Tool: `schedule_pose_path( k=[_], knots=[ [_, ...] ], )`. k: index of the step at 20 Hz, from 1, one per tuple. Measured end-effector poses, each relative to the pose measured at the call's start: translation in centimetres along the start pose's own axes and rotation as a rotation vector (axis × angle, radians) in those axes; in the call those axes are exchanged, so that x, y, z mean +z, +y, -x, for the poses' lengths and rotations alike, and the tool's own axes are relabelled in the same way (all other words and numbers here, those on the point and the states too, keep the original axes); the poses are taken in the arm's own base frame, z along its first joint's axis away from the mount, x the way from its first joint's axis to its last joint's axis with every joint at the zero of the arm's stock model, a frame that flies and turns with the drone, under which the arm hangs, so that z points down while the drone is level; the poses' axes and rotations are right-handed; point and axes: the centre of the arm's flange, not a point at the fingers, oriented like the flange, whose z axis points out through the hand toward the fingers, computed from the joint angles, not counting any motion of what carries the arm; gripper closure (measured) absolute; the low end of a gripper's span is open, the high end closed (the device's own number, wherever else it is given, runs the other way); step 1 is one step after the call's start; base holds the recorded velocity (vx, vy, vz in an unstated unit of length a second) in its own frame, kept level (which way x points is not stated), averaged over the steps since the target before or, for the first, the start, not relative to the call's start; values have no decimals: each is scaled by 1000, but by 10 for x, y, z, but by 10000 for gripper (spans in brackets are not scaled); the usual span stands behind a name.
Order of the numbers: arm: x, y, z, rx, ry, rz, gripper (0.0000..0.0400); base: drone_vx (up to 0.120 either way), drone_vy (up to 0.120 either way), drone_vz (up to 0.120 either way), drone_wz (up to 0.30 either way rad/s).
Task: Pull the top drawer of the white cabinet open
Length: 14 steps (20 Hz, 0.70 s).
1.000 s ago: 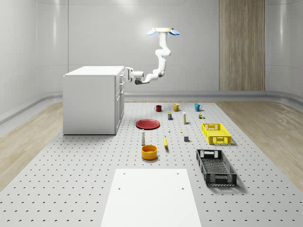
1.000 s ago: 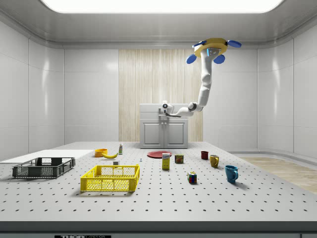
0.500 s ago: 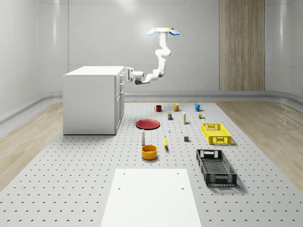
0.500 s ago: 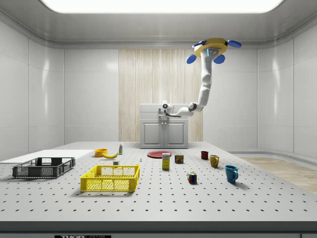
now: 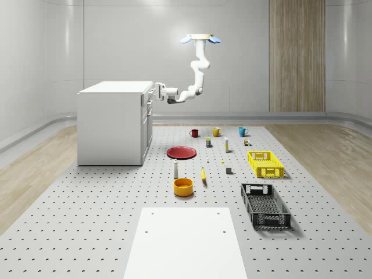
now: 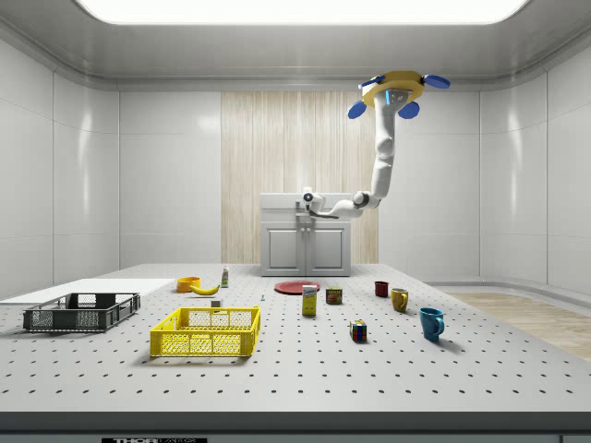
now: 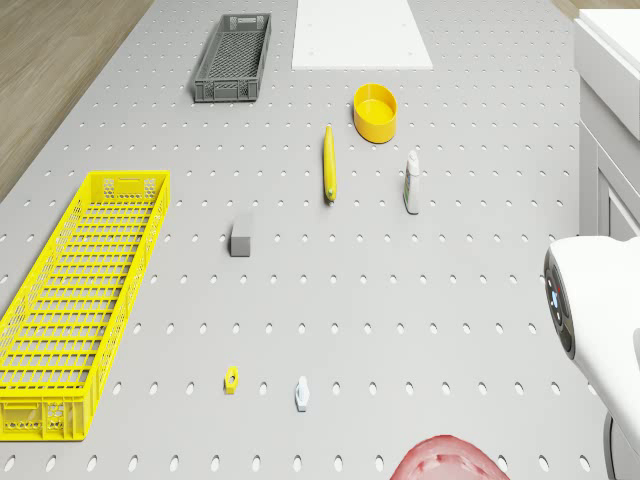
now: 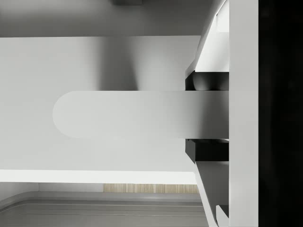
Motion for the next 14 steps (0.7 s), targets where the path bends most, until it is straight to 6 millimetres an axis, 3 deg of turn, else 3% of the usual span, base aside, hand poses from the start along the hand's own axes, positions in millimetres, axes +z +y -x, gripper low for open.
schedule_pose_path(
  k=[14],
  knots=[
    [-17,3,-1,-8,-7,4,286,0,0,0,0]
  ],
)
